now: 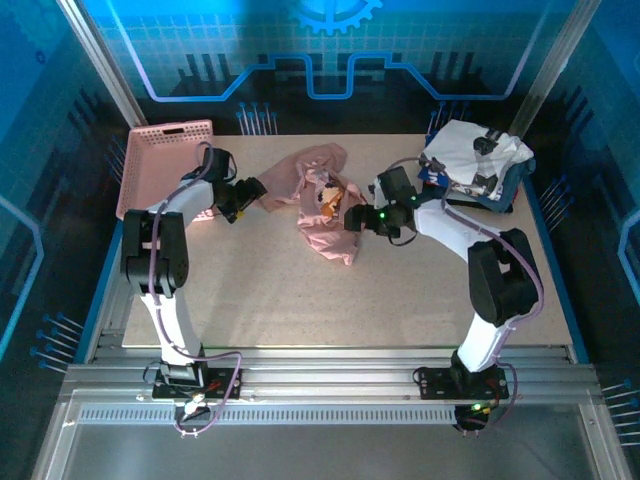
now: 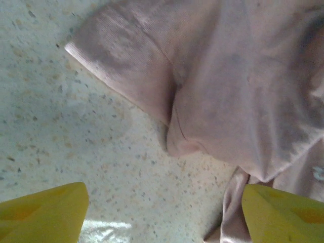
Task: Fold and stack the t-shirts
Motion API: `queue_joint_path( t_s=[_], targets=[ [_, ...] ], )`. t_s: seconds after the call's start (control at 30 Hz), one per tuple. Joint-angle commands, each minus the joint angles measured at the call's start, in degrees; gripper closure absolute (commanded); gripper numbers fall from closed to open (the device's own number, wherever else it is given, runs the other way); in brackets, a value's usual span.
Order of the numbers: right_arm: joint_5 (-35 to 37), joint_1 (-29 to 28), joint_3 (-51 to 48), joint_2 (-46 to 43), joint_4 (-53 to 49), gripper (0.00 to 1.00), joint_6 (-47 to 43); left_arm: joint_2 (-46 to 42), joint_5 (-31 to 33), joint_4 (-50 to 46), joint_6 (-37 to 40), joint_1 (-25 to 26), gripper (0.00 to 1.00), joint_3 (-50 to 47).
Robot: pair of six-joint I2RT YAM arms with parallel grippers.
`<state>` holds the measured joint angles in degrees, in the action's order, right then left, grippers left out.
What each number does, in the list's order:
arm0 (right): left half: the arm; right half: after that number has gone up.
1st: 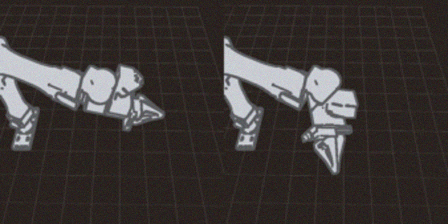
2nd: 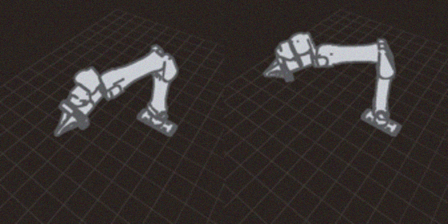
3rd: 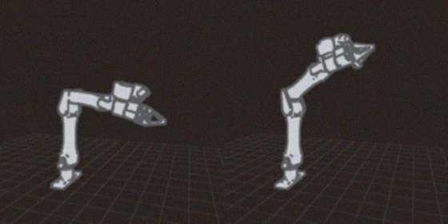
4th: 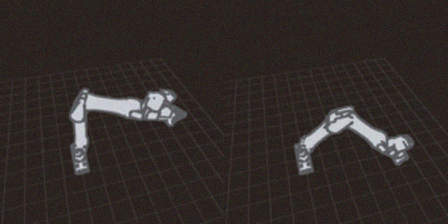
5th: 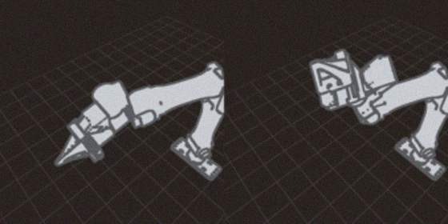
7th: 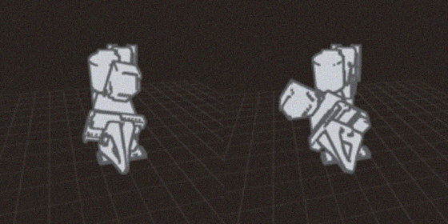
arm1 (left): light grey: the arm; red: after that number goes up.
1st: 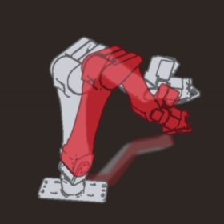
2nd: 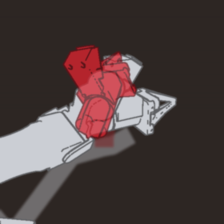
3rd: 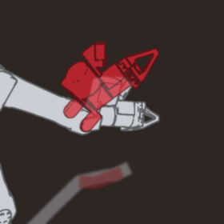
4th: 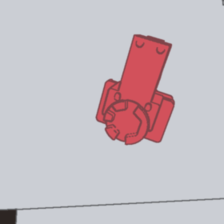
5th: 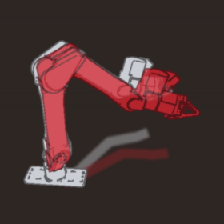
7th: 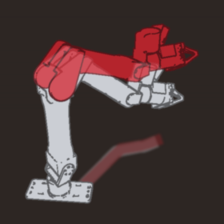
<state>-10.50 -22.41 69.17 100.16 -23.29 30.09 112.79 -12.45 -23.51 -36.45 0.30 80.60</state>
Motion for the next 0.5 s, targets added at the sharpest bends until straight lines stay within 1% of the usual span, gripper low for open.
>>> queue_joint_path(
  t_s=[0.0, 0.13, 0.23, 0.33, 0.47],
  targets=[
    [-1.6, -2.41, -3.47, -4.64, -0.56, 0.11, 1.11, 1.42, 3.71, -0.78, 0.34, -1.22, 0.22, 2.22],
    [-1.75, -5.64, -5.47, -6.86, -2.97, 0.11, 0.09, 4.6, 6.38, -2.11, 1.05, -1.39, 0.27, 7.02],
    [-0.76, -7.57, -6.94, -8.12, -3.14, 0.11, 0.26, 7.57, 6.9, -2.44, 0.91, -1.47, 0.33, 10.78],
    [-0.18, -8.06, -7.89, -8.53, -2.9, 0.11, 1.27, 11.46, 8.22, -6.19, 0.86, -1.46, 0.39, 15.97],
    [0.3, -8.35, -7.74, -9.23, -3.12, 0.11, 1.63, 14.8, 9.5, -10.87, 0.29, -1.53, 0.41, 20.23]
  ],
)
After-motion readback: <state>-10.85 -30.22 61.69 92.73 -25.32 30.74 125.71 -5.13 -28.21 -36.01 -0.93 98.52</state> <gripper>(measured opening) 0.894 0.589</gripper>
